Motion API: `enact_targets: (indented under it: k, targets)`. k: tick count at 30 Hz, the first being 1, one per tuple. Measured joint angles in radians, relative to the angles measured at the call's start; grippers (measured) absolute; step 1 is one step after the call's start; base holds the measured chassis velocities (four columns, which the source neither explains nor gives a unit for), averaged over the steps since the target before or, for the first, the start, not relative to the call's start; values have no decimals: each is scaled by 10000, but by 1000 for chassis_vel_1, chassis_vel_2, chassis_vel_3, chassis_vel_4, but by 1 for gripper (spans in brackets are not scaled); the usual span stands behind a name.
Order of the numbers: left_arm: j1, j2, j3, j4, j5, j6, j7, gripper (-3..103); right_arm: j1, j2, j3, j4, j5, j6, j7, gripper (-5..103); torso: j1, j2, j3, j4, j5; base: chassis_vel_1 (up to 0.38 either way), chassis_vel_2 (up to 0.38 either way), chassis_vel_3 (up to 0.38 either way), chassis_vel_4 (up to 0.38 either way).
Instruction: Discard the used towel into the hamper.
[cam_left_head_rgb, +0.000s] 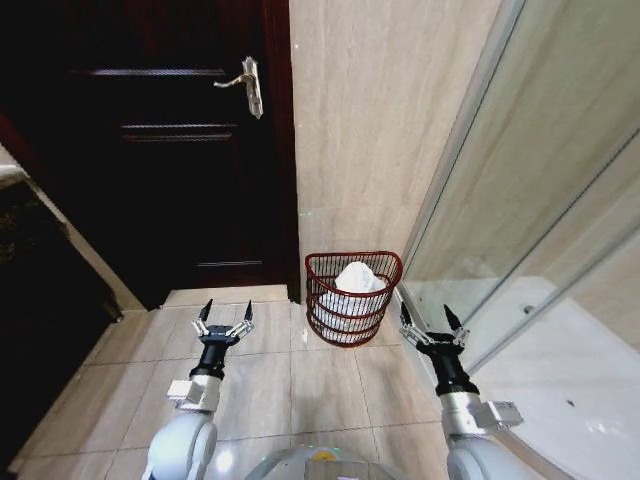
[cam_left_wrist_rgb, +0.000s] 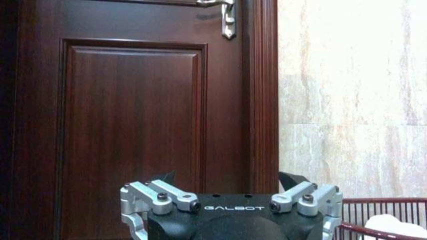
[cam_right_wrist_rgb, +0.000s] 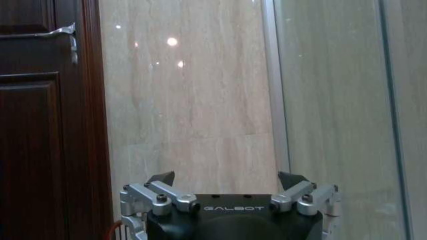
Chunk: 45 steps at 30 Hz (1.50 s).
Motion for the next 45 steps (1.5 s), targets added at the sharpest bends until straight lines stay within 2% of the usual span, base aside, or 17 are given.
enact_targets:
  k: [36, 45]
  targets:
    - [-147, 106, -4, 152, 29, -32, 30, 100, -362, 246, -172, -73, -506, 349, 2, 100, -110, -760, -641, 1, 0, 4, -5, -5, 4]
    - [-142, 133, 22, 128, 82, -17, 36, 100, -406, 277, -246, -171, -630, 537, 249, 100, -113, -917, -789, 1, 0, 3, -25, -19, 2]
